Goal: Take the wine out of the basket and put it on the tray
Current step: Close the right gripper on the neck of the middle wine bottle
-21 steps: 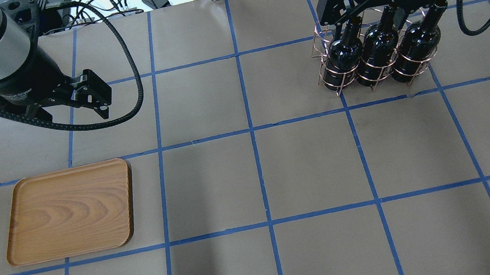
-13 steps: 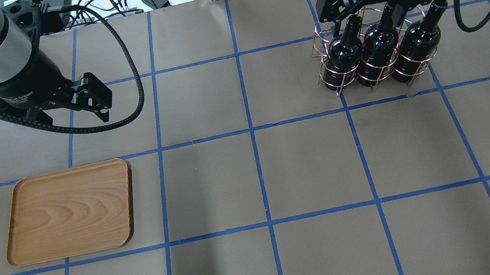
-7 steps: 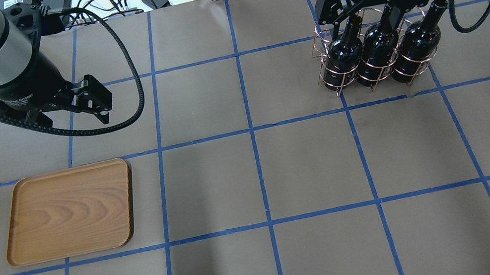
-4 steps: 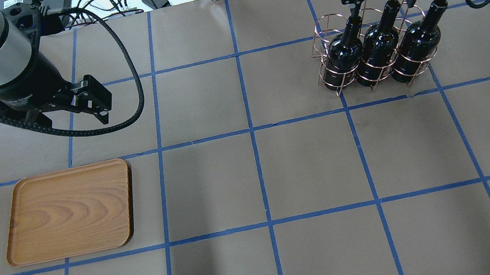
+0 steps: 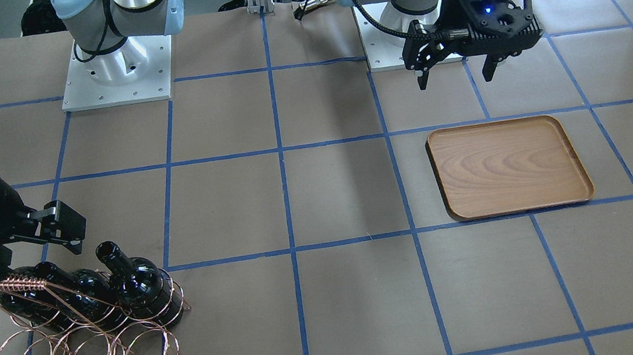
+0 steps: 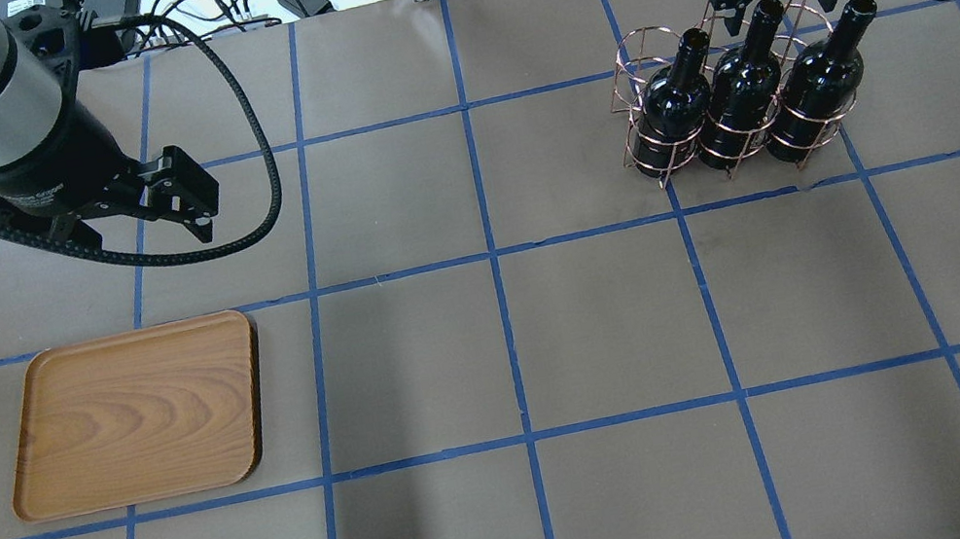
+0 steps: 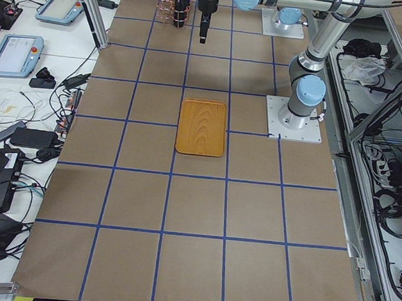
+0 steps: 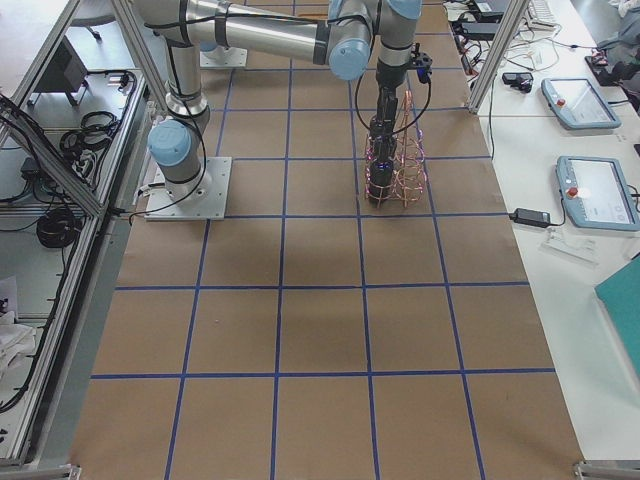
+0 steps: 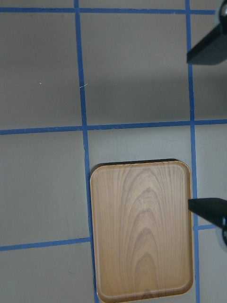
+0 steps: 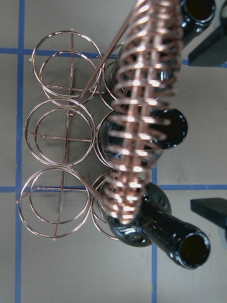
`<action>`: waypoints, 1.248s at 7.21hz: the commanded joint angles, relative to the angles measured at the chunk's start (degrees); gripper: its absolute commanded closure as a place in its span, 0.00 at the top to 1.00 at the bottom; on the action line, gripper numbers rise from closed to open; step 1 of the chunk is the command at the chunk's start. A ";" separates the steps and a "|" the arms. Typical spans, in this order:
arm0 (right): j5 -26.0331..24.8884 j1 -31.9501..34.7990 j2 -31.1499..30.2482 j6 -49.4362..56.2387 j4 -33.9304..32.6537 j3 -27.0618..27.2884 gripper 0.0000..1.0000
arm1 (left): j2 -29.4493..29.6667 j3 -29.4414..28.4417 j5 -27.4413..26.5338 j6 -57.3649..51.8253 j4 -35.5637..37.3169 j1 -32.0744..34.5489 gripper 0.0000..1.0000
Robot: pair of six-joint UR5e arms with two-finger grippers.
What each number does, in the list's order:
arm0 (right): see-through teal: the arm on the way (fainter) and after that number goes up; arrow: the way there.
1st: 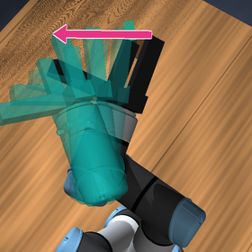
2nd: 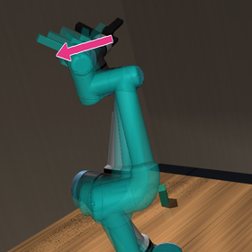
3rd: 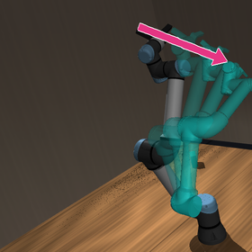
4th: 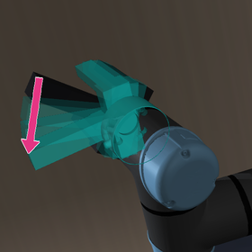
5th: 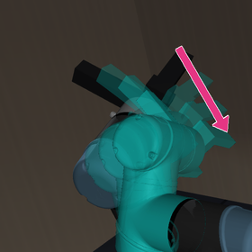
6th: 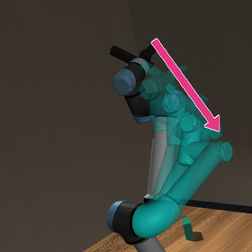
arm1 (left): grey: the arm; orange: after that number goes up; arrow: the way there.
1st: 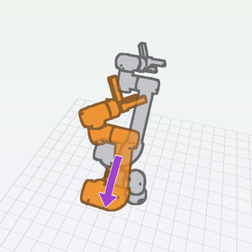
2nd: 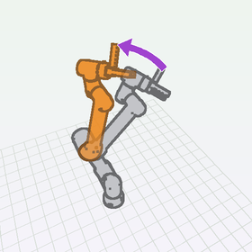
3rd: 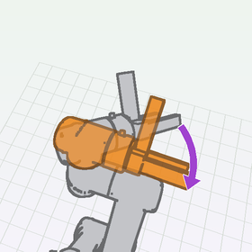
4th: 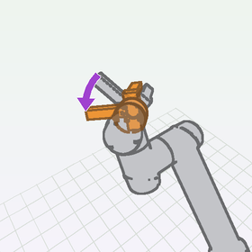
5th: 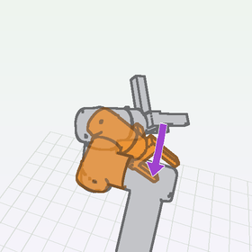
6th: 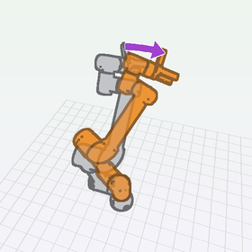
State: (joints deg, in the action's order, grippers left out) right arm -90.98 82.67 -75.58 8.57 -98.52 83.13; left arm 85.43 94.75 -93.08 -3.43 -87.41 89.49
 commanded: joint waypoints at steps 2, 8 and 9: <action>0.27 -0.05 3.33 0.65 -4.39 -0.16 0.83 | 0.00 0.00 0.00 0.00 -0.04 -0.02 1.00; -0.61 0.03 3.60 0.74 -2.91 -0.07 0.15 | -0.09 0.00 0.00 0.00 -0.04 -0.19 1.00; -0.61 0.12 3.08 0.74 -2.47 -0.24 0.14 | -0.09 0.00 0.00 0.00 -0.04 -0.19 1.00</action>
State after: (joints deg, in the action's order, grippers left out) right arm -91.54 82.73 -72.03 9.34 -101.52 83.04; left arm 85.37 94.75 -93.10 -3.43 -87.45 89.32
